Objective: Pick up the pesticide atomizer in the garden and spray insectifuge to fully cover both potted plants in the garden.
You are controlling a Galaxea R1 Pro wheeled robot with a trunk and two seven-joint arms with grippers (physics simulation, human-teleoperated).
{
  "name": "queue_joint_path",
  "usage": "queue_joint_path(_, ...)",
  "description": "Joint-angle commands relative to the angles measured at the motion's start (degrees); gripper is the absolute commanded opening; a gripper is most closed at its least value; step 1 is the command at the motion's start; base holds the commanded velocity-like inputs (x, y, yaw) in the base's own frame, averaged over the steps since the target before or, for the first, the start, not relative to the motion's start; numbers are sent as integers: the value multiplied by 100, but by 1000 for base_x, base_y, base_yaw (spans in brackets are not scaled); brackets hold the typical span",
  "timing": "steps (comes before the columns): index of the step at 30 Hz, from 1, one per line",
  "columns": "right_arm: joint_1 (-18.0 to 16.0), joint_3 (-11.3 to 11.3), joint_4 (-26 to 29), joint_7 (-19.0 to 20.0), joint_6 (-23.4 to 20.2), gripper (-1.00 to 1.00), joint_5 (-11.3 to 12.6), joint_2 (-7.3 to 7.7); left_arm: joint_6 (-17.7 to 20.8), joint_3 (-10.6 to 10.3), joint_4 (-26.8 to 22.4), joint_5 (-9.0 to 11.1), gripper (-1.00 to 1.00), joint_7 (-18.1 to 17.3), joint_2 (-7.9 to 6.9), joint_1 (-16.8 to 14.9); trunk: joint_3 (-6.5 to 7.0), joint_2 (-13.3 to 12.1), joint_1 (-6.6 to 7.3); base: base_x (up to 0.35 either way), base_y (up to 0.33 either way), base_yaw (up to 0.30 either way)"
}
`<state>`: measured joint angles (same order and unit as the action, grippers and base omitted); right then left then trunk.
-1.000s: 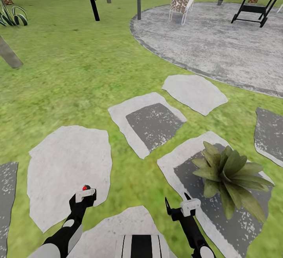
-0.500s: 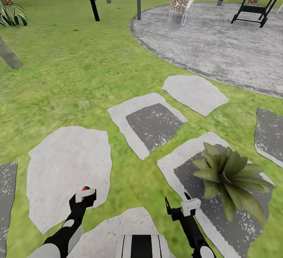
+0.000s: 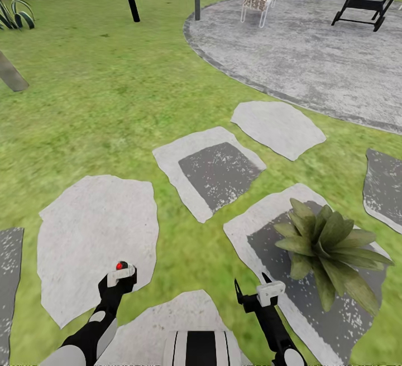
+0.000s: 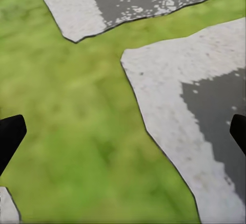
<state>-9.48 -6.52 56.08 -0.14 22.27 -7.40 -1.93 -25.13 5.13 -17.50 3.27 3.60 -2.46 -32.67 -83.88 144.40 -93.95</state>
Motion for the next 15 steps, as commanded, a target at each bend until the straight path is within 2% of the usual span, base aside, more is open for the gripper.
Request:
queue_joint_path(1,-1,9,-1,-2,14,100,-43,-2,-19,-7,9,33,100,0,0,-2,-12,1,1,0,0,0)
queue_joint_path(5,-1,4,0,-2,14,100,-43,-1,-19,-6,13,33,100,0,0,-2,-24,1,1,0,0,0)
queue_joint_path(8,-1,3,0,1,14,100,-43,-1,-19,-6,12,33,100,0,0,-2,-91,5,-7,0,0,0)
queue_joint_path(15,-1,3,0,0,14,100,-43,-1,-19,-9,14,33,100,0,0,-2,-92,5,-7,0,0,0)
